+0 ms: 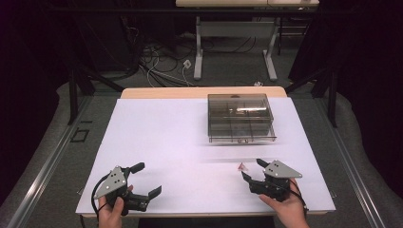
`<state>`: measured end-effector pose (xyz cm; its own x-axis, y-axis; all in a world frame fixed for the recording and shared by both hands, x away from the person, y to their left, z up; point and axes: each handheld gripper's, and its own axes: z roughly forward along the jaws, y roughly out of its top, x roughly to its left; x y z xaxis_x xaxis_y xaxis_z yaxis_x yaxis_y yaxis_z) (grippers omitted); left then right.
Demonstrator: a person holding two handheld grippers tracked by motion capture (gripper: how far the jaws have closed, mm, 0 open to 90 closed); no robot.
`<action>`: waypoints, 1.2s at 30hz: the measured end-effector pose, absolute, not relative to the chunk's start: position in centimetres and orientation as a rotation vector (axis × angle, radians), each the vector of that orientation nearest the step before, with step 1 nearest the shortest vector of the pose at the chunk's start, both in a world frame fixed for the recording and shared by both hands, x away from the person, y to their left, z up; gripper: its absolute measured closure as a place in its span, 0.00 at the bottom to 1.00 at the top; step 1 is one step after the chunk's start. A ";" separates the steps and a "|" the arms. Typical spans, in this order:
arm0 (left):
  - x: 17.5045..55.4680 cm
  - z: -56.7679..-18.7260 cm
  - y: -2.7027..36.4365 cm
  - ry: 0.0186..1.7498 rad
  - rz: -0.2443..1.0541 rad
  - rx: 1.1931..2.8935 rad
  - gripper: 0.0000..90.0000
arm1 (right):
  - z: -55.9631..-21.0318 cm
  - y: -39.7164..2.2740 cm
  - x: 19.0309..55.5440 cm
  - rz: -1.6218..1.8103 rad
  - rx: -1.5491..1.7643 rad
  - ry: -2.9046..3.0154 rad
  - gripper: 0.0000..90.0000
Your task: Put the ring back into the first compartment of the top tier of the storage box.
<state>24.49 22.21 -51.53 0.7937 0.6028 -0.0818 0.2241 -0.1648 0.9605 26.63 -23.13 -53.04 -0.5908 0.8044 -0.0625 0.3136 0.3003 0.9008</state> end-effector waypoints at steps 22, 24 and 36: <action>24.5 -51.6 22.2 0.645 0.373 1.749 0.00 | -53.7 -21.6 28.8 1.232 1.066 2.135 0.35; 24.5 -51.6 22.2 0.644 0.375 1.747 0.00 | -53.9 -21.4 29.1 1.235 1.069 2.143 0.36; 24.5 -51.5 22.2 0.641 0.376 1.747 0.00 | -54.4 -20.6 30.4 1.197 1.081 2.190 0.40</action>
<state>24.52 22.25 -51.55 0.7973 0.5985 -0.0787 0.2232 -0.1711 0.9596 30.43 -20.57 -54.36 -0.6104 0.7921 0.0050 0.4319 0.3275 0.8404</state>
